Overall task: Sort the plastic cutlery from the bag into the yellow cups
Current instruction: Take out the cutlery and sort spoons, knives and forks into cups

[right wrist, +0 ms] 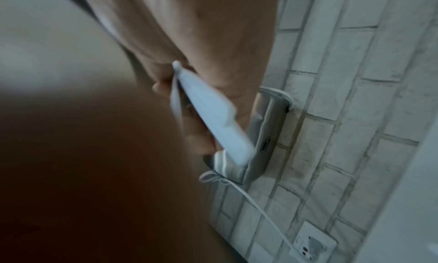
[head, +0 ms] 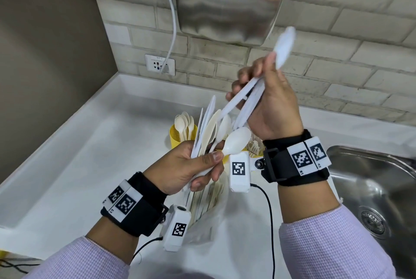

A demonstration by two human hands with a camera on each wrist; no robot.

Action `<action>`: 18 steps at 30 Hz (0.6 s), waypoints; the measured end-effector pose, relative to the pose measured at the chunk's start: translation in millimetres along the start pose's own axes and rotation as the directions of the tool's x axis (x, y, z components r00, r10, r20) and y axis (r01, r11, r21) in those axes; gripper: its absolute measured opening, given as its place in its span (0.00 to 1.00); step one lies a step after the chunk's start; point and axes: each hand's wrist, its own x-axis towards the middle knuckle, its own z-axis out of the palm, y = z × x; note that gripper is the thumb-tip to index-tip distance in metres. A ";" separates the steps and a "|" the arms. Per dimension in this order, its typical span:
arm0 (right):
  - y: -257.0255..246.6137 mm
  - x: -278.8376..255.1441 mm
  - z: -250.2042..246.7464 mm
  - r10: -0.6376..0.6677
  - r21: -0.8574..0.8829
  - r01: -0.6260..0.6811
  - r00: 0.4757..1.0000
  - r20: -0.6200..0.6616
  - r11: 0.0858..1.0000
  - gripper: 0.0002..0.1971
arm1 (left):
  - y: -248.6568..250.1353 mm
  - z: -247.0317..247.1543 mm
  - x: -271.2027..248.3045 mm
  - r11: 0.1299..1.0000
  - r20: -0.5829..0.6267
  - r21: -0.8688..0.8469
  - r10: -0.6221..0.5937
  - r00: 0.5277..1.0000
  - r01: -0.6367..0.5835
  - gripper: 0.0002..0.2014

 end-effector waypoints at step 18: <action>-3.3 -22.7 6.3 -0.106 -0.819 0.083 0.994 0.027 0.567 0.10 | -14.2 -9.6 11.3 0.858 -0.486 0.494 0.140 0.863 0.139 0.09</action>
